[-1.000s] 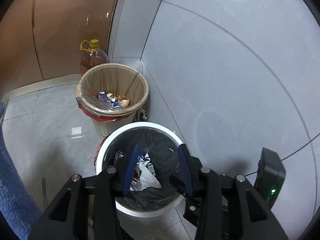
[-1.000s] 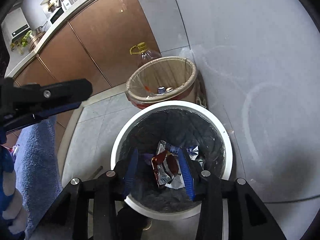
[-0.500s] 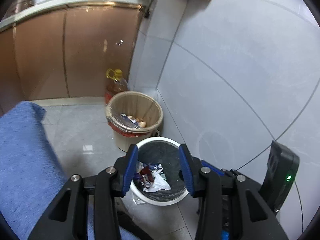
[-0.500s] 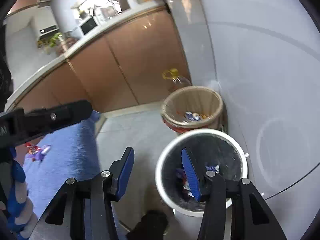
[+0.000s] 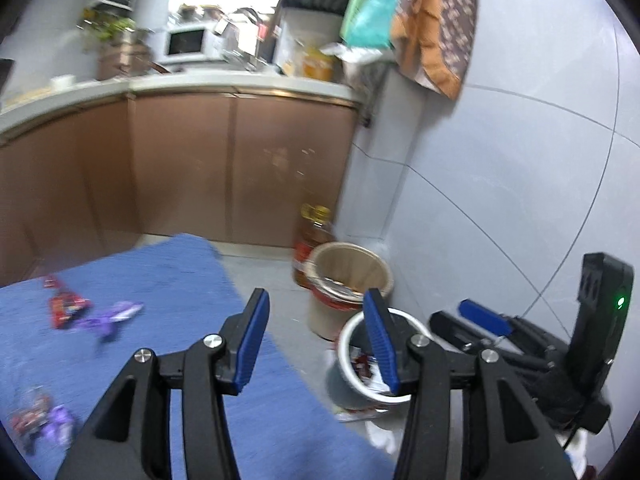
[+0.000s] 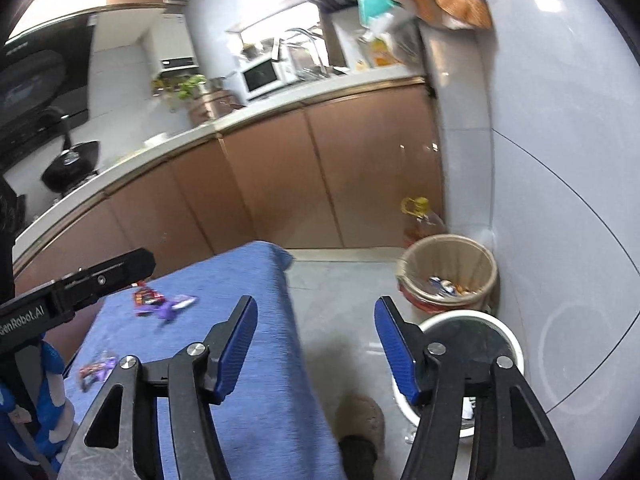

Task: Collect trash
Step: 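Move both tools back over the table toward the remaining wrappers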

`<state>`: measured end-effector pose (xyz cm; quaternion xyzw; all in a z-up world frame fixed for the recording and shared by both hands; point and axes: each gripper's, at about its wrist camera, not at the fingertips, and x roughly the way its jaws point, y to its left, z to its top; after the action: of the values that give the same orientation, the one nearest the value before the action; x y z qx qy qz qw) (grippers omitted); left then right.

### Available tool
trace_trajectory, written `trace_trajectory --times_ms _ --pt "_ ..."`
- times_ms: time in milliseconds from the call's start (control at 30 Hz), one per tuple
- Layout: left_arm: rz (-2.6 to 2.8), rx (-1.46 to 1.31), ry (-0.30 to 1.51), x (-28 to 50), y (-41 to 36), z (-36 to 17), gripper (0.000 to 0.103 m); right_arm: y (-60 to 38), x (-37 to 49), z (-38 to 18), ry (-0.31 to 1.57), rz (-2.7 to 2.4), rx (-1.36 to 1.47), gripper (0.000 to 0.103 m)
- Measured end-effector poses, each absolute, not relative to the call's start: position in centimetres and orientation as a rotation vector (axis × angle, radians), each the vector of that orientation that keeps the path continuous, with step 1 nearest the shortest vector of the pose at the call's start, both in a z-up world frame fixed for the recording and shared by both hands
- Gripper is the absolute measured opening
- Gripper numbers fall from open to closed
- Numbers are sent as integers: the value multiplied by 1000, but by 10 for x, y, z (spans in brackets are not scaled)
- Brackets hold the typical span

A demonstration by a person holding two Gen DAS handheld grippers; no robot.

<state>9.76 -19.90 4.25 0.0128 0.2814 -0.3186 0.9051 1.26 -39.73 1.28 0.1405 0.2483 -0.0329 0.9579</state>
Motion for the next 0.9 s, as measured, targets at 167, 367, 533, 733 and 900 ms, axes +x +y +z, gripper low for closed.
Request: trace_trajectory --times_ms 167,367,533,733,900 --pt "-495 54 505 67 -152 50 61 -362 5 29 478 -5 247 66" --pt "-366 81 440 32 -107 60 65 -331 -3 45 448 59 212 71" --pt "-291 47 388 5 -71 69 70 -303 -14 60 425 99 164 73" --pt "-235 27 357 -14 -46 71 70 -278 -25 71 405 126 119 77" --pt "-208 7 342 -24 -24 67 71 -259 -26 75 411 142 86 77"
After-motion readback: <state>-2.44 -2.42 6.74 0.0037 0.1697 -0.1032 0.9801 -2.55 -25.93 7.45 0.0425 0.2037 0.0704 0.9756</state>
